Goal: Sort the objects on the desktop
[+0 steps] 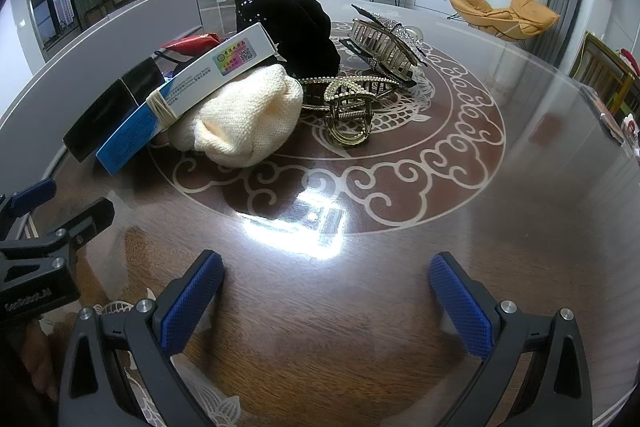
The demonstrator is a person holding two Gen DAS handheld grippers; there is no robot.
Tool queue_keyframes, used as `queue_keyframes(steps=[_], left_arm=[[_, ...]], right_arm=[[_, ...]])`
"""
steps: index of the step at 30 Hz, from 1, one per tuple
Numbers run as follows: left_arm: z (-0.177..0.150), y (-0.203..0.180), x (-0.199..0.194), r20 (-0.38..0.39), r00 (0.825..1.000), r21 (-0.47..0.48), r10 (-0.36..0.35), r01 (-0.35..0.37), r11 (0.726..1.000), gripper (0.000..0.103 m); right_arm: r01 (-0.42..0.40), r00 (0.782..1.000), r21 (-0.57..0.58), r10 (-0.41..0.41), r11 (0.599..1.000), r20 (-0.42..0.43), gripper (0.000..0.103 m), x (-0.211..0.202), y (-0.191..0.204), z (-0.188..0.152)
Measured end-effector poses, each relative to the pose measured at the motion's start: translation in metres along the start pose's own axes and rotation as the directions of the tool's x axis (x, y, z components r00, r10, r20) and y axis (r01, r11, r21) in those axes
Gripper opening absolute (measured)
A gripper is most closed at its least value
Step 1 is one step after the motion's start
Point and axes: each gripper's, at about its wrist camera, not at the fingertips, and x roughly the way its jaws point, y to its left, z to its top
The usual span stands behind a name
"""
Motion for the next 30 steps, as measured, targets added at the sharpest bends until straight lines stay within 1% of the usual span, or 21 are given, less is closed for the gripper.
queue_keyframes(steps=[2, 5, 6, 10, 14, 17, 21, 24, 26, 29, 30], left_arm=[[0.001, -0.001, 0.007, -0.041, 0.999, 0.002, -0.002, 0.003, 1.000, 0.103], [0.002, 0.004, 0.010, -0.053, 0.998, -0.026, -0.032, 0.030, 0.999, 0.103], [0.002, 0.004, 0.011, -0.053, 0.998, -0.027, -0.031, 0.029, 0.999, 0.103], [0.003, 0.004, 0.012, -0.056, 0.997, 0.002, -0.048, 0.048, 0.999, 0.103], [0.004, 0.007, 0.012, -0.086, 0.993, 0.051, -0.082, 0.087, 0.995, 0.103], [0.003, 0.007, 0.012, -0.095, 0.992, 0.058, -0.086, 0.092, 0.994, 0.103], [0.003, 0.006, 0.012, -0.088, 0.993, 0.051, -0.082, 0.087, 0.995, 0.103], [-0.001, 0.007, 0.009, -0.061, 0.994, 0.054, -0.086, 0.089, 0.995, 0.103], [-0.004, 0.008, 0.010, -0.045, 0.995, 0.052, -0.085, 0.087, 0.995, 0.103], [-0.008, 0.009, 0.010, -0.037, 0.996, 0.048, -0.084, 0.086, 0.995, 0.103], [-0.009, 0.010, 0.010, -0.034, 0.996, 0.048, -0.084, 0.086, 0.995, 0.103]], right_arm=[[0.000, 1.000, 0.000, 0.000, 1.000, 0.000, 0.103, 0.000, 0.000, 0.000], [-0.001, 1.000, -0.001, 0.001, 1.000, 0.000, 0.103, 0.000, 0.000, 0.000], [-0.001, 1.000, -0.001, 0.001, 1.000, 0.000, 0.103, 0.000, 0.000, 0.000], [-0.001, 1.000, -0.002, 0.001, 1.000, 0.001, 0.103, 0.000, 0.000, 0.000], [-0.001, 1.000, -0.002, 0.001, 1.000, 0.001, 0.103, 0.000, 0.000, 0.000], [-0.001, 1.000, -0.002, 0.001, 1.000, 0.001, 0.103, 0.000, 0.000, 0.000], [-0.002, 1.000, -0.002, 0.002, 1.000, 0.001, 0.103, 0.000, -0.001, 0.000], [-0.007, 1.000, 0.000, 0.007, 1.000, 0.003, 0.103, 0.000, -0.001, 0.000], [-0.037, 0.999, 0.001, 0.037, 0.999, 0.006, 0.103, 0.000, -0.002, 0.003], [-0.087, 0.996, -0.022, 0.086, 0.996, -0.023, 0.103, 0.009, 0.000, 0.018], [-0.139, 0.990, -0.015, 0.139, 0.990, -0.025, 0.103, 0.012, -0.001, 0.027]])
